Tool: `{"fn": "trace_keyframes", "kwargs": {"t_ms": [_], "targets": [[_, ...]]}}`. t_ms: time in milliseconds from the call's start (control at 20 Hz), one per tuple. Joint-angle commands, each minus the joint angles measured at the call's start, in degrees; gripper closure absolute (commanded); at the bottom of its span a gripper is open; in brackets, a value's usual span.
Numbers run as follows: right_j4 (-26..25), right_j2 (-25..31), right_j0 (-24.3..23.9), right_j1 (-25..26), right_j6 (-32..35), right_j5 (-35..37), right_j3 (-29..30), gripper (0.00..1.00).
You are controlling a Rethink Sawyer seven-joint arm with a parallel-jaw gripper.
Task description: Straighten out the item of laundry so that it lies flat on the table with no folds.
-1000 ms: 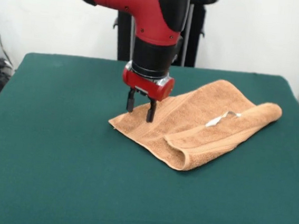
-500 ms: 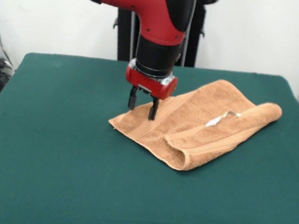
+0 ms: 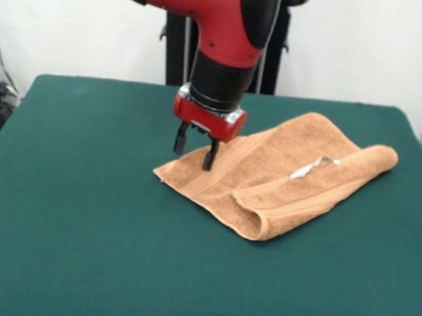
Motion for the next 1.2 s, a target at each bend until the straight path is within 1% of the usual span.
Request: {"fn": "trace_keyframes", "kwargs": {"t_ms": [50, 150, 350, 550, 750, 850, 1050, 1200], "targets": [[-1.87, -1.54, 2.73, 6.58, 5.07, -4.97, -6.14, 0.0], [-1.42, -2.18, 2.64, 7.36, 6.03, -7.39, -6.38, 0.0], [-0.66, -2.19, 2.36, 7.63, 5.27, -6.74, -7.35, 0.0], [0.63, -3.16, 3.06, 9.49, 7.05, -9.79, -7.38, 0.0], [1.65, -4.31, 3.95, 9.97, 7.99, -10.58, -7.4, 0.0], [1.7, -4.63, 4.35, 10.73, 7.57, -9.82, -8.11, 0.0], [1.11, -2.72, 3.59, 11.5, 4.57, -5.44, -8.76, 0.0], [1.16, -2.22, 3.52, 12.71, 4.64, -6.07, -8.79, 0.0]]}}
